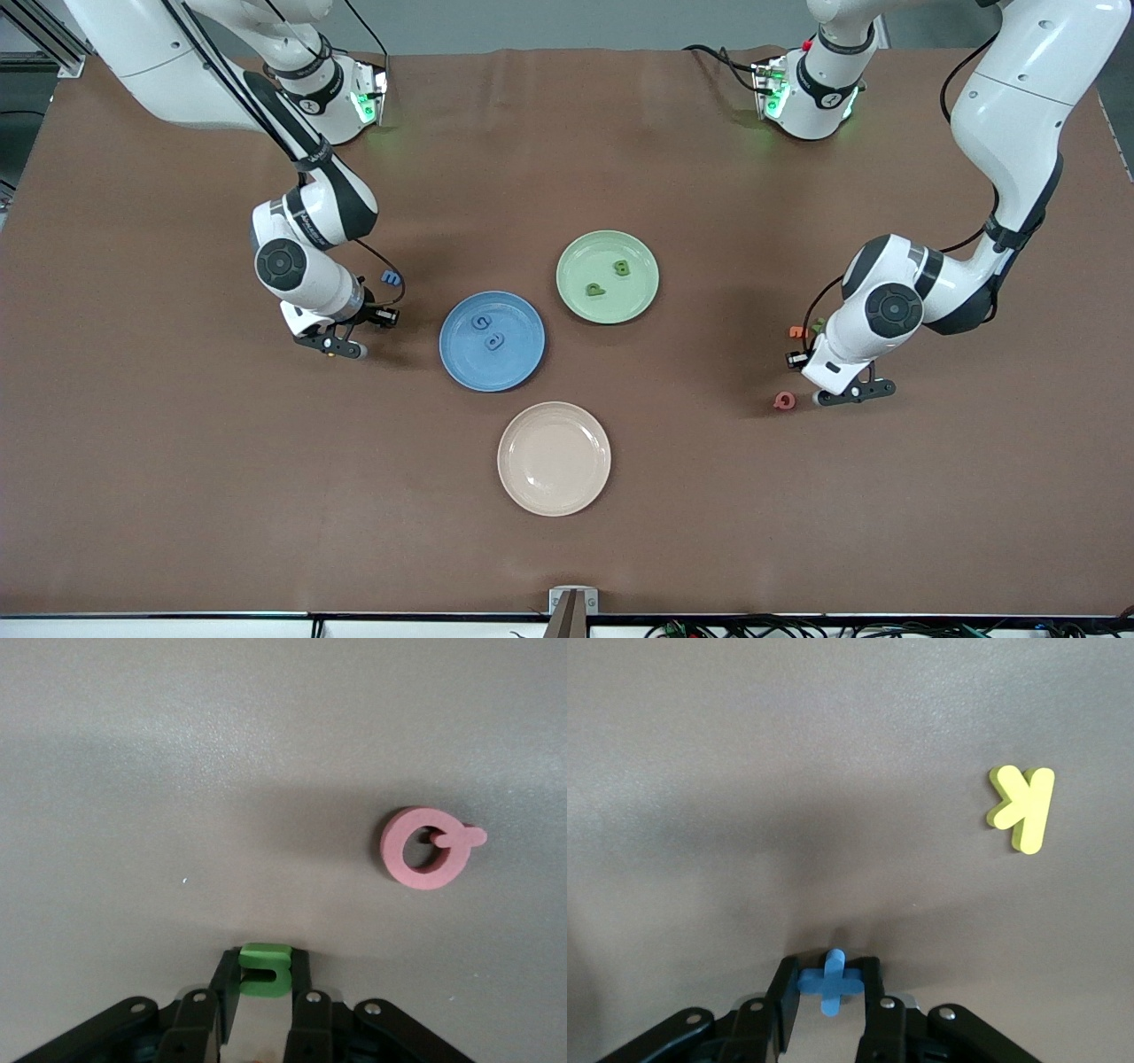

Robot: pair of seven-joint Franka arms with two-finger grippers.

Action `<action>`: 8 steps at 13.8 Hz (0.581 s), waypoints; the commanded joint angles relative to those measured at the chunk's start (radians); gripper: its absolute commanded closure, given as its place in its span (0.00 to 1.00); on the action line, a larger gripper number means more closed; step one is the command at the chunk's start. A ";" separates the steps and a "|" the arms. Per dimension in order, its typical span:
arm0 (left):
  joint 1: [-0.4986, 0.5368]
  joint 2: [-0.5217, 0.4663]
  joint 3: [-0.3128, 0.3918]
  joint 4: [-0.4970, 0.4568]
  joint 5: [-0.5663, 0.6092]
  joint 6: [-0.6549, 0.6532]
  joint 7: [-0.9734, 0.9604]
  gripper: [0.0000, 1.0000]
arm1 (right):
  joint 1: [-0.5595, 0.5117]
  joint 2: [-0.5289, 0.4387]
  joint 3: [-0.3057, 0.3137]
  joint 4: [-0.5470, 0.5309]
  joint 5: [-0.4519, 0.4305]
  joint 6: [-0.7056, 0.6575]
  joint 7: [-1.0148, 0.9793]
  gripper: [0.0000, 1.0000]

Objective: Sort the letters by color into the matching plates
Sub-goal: 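Grasp the blue x with the right gripper while the left gripper grasps green u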

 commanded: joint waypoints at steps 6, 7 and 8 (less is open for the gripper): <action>0.004 -0.050 -0.126 0.041 -0.003 -0.105 -0.121 0.99 | 0.092 0.013 0.018 0.213 -0.012 -0.222 0.234 1.00; -0.001 -0.049 -0.149 0.045 -0.003 -0.125 -0.163 0.99 | 0.119 0.026 0.018 0.246 -0.011 -0.230 0.282 1.00; -0.003 -0.046 -0.167 0.045 -0.003 -0.127 -0.195 0.99 | 0.145 0.044 0.018 0.281 0.004 -0.238 0.331 1.00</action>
